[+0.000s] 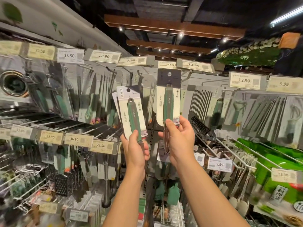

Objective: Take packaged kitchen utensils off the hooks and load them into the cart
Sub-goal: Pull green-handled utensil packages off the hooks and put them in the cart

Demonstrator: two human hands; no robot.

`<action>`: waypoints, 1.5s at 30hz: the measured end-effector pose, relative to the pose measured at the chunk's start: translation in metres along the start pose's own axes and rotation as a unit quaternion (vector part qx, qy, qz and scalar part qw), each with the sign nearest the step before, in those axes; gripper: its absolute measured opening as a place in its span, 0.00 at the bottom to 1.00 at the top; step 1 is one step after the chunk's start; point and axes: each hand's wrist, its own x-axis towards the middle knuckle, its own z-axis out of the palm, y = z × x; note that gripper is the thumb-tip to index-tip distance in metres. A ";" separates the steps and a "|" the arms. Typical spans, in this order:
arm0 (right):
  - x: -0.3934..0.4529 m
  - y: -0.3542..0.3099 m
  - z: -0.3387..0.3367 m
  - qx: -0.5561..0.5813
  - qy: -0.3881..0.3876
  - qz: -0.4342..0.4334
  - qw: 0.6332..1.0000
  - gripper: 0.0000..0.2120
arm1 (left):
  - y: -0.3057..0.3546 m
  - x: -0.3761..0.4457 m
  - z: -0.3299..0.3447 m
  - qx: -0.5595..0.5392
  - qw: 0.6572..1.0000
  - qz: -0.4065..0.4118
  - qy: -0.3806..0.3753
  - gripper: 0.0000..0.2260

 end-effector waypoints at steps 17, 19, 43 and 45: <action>0.094 0.033 0.024 -0.112 0.085 0.070 0.988 0.08 | 0.006 0.020 -0.019 0.000 0.997 -0.037 -0.064 0.22; 0.112 0.041 0.025 -0.120 0.098 0.081 0.985 0.08 | 0.006 0.021 -0.023 0.003 0.997 -0.040 -0.071 0.22; 0.064 0.006 0.012 -0.037 -0.124 0.074 0.989 0.08 | 0.015 0.008 0.010 -0.017 0.993 -0.048 -0.110 0.24; 0.048 -0.001 0.011 -0.075 -0.177 0.010 0.981 0.11 | 0.013 0.005 0.015 -0.034 0.992 -0.048 -0.115 0.25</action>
